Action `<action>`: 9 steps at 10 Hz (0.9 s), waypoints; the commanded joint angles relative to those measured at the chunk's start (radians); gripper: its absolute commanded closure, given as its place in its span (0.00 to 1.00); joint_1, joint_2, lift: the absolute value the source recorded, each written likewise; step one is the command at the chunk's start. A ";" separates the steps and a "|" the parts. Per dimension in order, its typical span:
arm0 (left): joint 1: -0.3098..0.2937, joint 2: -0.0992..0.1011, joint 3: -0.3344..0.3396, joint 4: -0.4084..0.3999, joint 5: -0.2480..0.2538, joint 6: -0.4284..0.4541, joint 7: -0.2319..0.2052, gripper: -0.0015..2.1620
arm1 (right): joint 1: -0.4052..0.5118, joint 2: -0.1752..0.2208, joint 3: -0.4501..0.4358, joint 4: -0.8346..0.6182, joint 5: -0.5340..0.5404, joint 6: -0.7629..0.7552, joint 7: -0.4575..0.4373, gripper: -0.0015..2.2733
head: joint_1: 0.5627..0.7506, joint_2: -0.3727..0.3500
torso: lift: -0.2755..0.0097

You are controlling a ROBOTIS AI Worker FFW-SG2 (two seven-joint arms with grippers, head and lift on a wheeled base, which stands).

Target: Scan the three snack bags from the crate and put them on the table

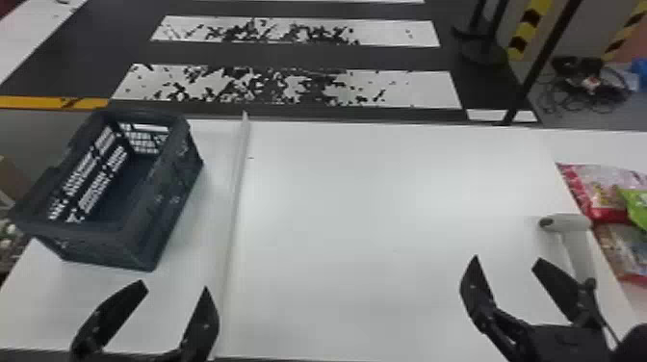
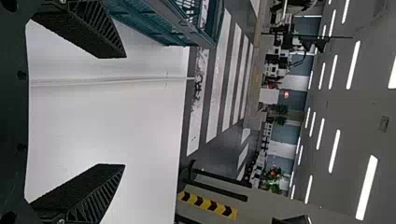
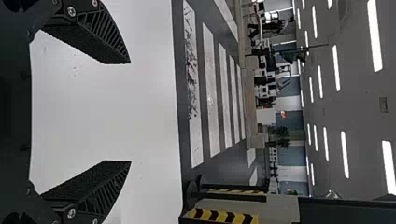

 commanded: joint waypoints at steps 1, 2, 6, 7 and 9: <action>-0.007 0.000 -0.001 0.005 0.002 0.000 -0.001 0.01 | 0.000 0.000 -0.007 -0.002 -0.001 0.003 0.001 0.06 | 0.70 0.53 | 0.64; -0.013 0.000 -0.001 0.010 0.005 -0.003 -0.001 0.01 | 0.000 0.000 -0.007 -0.002 -0.001 0.003 -0.001 0.06 | 0.70 0.52 | 0.64; -0.015 0.000 0.000 0.019 0.008 -0.006 -0.004 0.01 | 0.000 0.000 -0.013 -0.002 -0.008 0.009 0.001 0.06 | 0.70 0.51 | 0.64; -0.015 0.000 0.000 0.021 0.009 -0.006 -0.006 0.01 | -0.002 0.000 -0.013 -0.002 -0.012 0.009 0.001 0.06 | 0.70 0.51 | 0.64; -0.016 0.000 0.000 0.027 0.012 -0.009 -0.009 0.01 | -0.002 0.000 -0.015 0.000 -0.013 0.009 0.002 0.06 | 0.70 0.51 | 0.64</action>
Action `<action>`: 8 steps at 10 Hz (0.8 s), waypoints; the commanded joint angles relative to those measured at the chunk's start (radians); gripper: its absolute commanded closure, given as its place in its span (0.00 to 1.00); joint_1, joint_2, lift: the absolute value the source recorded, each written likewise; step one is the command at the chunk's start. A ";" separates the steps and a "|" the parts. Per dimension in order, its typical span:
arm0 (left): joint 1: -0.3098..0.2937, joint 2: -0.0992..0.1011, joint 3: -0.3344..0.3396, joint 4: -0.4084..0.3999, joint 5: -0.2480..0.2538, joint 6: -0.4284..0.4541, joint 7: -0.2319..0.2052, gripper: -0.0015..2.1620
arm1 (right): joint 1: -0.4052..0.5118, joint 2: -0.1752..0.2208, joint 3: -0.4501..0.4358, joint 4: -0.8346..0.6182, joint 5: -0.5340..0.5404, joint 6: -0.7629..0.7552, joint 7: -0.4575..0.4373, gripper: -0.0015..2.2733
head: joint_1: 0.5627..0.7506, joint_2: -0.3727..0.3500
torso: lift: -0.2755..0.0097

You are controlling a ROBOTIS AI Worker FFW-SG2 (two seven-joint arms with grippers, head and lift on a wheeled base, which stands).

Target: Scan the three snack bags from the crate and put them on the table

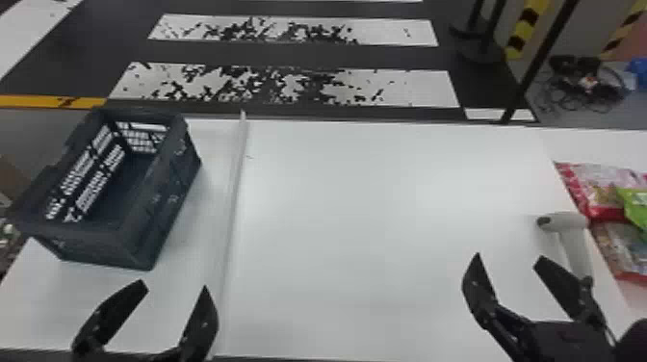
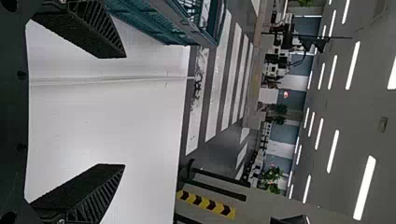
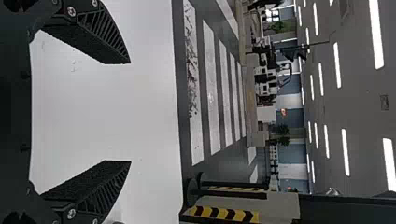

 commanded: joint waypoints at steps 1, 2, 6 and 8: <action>-0.003 0.000 0.000 0.007 0.004 0.000 0.000 0.01 | 0.000 0.000 -0.002 0.002 0.000 0.000 0.000 0.06 | 0.70 0.51 | 0.64; -0.004 0.000 0.000 0.011 0.005 -0.007 0.000 0.01 | 0.000 0.000 -0.003 0.002 0.000 0.000 0.000 0.06 | 0.70 0.51 | 0.64; -0.010 -0.002 0.008 0.025 0.022 -0.028 -0.006 0.01 | 0.002 0.000 -0.006 0.000 -0.002 0.009 0.002 0.06 | 0.70 0.51 | 0.64; -0.015 -0.002 0.008 0.036 0.024 -0.040 -0.008 0.01 | 0.002 0.000 -0.006 -0.001 -0.002 0.009 0.002 0.06 | 0.70 0.52 | 0.64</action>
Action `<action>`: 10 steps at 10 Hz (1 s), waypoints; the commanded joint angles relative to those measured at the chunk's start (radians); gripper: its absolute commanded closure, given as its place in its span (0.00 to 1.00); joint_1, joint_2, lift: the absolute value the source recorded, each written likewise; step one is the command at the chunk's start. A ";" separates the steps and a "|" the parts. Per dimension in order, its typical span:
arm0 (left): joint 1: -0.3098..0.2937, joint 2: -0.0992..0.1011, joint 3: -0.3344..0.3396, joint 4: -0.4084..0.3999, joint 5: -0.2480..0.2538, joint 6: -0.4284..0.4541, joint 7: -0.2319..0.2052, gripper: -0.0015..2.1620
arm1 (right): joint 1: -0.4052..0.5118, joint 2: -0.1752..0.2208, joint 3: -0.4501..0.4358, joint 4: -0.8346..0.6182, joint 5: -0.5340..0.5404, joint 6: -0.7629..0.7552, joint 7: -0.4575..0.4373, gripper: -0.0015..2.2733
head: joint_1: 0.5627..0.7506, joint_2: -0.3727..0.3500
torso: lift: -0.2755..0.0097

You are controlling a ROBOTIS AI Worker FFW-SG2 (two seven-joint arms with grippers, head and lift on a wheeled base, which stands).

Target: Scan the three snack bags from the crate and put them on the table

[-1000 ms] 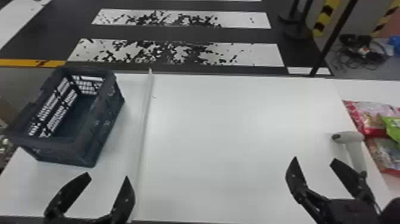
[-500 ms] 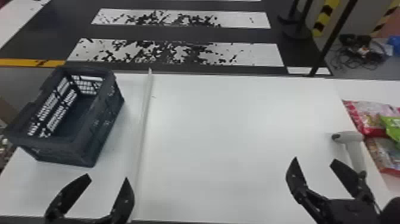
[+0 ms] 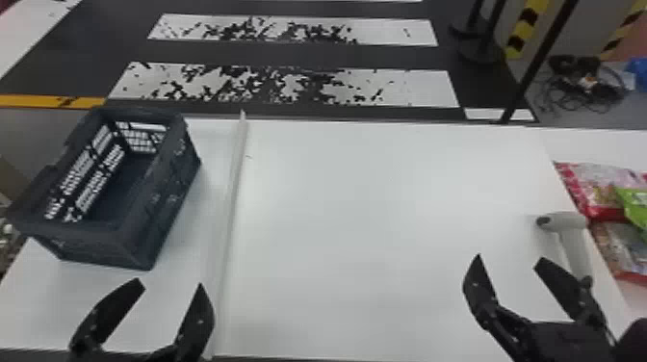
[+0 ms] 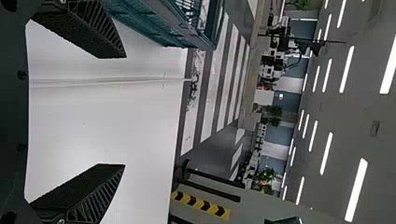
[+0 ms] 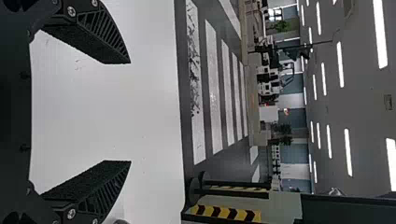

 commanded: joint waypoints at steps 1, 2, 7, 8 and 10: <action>0.000 0.000 0.003 0.004 0.000 -0.010 0.000 0.01 | 0.000 0.000 0.000 0.000 0.000 -0.003 0.000 0.06 | 0.70 0.52 | 0.64; 0.000 0.000 0.007 0.004 0.000 -0.013 0.000 0.01 | -0.003 0.000 0.000 0.000 -0.005 -0.003 0.002 0.06 | 0.70 0.52 | 0.64; 0.000 -0.003 0.011 0.011 0.003 -0.019 -0.006 0.01 | -0.007 0.002 0.005 0.004 -0.011 -0.003 0.003 0.06 | 0.70 0.54 | 0.64; 0.000 -0.003 0.011 0.013 0.003 -0.019 -0.006 0.01 | -0.007 0.002 0.005 0.004 -0.011 -0.003 0.003 0.06 | 0.70 0.54 | 0.64; 0.000 -0.003 0.011 0.013 0.003 -0.022 -0.008 0.01 | -0.007 0.002 0.005 0.004 -0.011 -0.003 0.003 0.06 | 0.70 0.54 | 0.64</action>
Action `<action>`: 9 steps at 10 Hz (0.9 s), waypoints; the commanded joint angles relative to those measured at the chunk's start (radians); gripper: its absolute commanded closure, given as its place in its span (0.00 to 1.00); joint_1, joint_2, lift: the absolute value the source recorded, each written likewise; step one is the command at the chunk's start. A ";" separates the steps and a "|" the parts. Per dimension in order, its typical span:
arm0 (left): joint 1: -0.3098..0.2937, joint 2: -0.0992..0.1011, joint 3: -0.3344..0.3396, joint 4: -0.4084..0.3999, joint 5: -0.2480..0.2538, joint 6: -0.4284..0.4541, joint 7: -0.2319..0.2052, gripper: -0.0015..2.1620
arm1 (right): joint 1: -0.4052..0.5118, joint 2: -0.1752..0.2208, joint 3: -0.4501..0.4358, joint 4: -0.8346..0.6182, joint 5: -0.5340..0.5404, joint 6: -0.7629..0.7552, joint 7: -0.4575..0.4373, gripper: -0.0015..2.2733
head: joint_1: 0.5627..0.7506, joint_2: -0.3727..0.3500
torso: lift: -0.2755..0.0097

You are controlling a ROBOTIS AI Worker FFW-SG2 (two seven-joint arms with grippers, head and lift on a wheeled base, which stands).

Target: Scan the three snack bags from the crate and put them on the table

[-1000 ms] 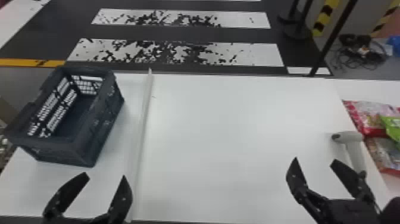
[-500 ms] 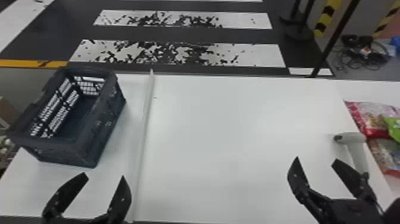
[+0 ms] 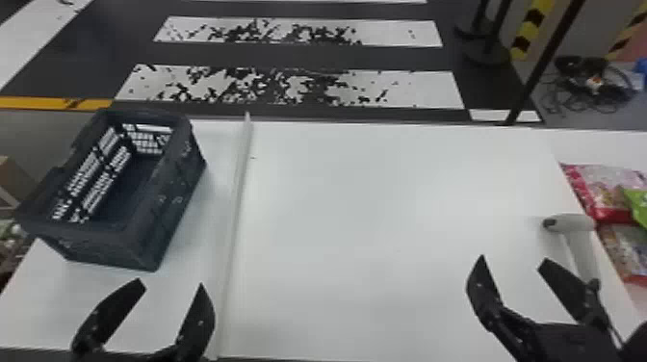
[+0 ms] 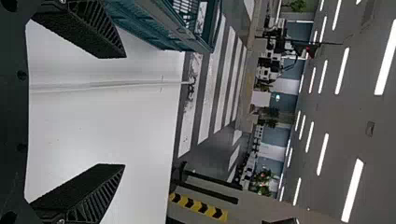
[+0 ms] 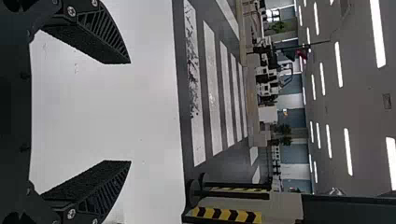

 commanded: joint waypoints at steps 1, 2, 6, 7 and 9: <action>-0.001 0.000 0.001 0.001 0.000 -0.003 0.000 0.01 | 0.000 0.000 -0.001 0.000 0.000 0.000 0.000 0.06 | 0.70 0.54 | 0.64; -0.001 0.000 0.001 -0.001 0.002 -0.003 0.000 0.01 | 0.000 0.000 -0.001 -0.002 -0.002 0.000 0.001 0.06 | 0.70 0.54 | 0.64; -0.001 -0.002 0.000 -0.001 0.002 -0.009 0.000 0.01 | 0.006 -0.002 -0.001 -0.011 -0.002 0.003 0.003 0.06 | 0.70 0.55 | 0.64; 0.000 0.000 0.000 -0.004 0.002 -0.009 0.000 0.01 | 0.006 0.000 -0.001 -0.012 -0.003 0.003 0.008 0.06 | 0.70 0.55 | 0.64; 0.003 0.000 0.003 -0.008 0.003 -0.009 0.000 0.01 | 0.004 -0.002 -0.001 -0.015 -0.003 0.006 0.009 0.06 | 0.70 0.55 | 0.64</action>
